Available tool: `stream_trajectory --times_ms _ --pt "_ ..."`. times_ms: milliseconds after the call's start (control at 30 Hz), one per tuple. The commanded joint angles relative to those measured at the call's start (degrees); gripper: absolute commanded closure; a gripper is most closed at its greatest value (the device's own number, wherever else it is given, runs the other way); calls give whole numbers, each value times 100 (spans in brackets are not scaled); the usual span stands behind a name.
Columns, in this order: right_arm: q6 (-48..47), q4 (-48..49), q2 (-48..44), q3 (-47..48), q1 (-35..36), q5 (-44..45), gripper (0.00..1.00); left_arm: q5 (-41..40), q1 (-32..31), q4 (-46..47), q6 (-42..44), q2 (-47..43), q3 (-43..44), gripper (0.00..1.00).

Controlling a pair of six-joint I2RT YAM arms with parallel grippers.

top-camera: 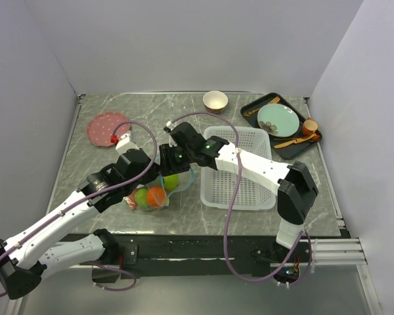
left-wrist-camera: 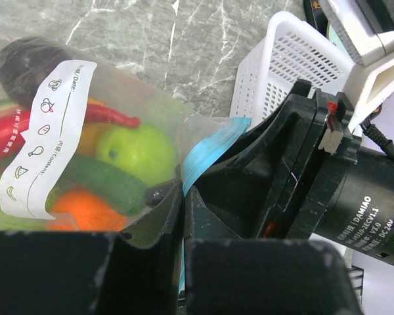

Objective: Place the food in the zip-top bag and seal the zipper
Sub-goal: Place the fake vegetable in the zipper food storage bag.

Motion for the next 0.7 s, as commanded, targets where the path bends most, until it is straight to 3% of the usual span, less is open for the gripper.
stream_trajectory --times_ms 0,267,467,667 --pt "0 -26 -427 -108 44 765 44 -229 4 -6 -77 -138 80 91" --pt "272 -273 -1745 -1100 18 1830 39 -159 4 81 -77 -59 53 92" --pt "641 219 -2441 -2006 27 1146 39 -150 4 116 -103 -41 44 92" --pt "1353 832 -2301 -2621 18 609 50 -71 4 152 -112 -41 27 92"
